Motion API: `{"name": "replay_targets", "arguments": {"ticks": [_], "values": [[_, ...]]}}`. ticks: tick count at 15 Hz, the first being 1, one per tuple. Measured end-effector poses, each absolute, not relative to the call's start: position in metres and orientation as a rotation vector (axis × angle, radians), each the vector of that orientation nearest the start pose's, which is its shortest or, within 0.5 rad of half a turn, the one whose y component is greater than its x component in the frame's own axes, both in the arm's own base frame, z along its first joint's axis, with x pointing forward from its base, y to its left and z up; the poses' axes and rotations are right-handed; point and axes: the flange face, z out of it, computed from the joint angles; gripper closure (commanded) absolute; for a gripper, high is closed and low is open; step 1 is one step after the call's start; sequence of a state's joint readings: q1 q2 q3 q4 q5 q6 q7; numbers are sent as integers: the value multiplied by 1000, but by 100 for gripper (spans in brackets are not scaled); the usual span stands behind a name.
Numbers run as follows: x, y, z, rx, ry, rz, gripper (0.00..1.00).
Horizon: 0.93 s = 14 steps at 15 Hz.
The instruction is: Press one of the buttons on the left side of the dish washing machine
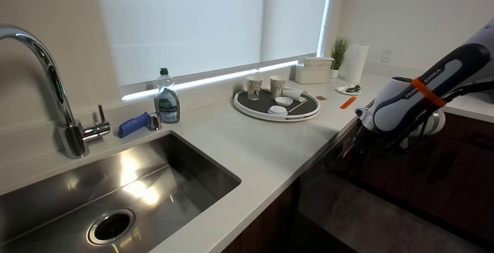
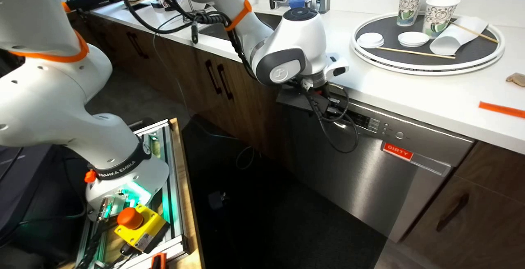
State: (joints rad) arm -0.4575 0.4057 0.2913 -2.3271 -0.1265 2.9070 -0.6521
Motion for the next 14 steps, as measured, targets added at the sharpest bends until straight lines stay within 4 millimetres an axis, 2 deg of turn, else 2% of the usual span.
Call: {"name": "replay_targets", "arguments": {"ticks": [9, 14], "values": [[506, -85, 216, -3076, -894, -313, 0], [499, -94, 227, -3102, -766, -339, 0]]}}
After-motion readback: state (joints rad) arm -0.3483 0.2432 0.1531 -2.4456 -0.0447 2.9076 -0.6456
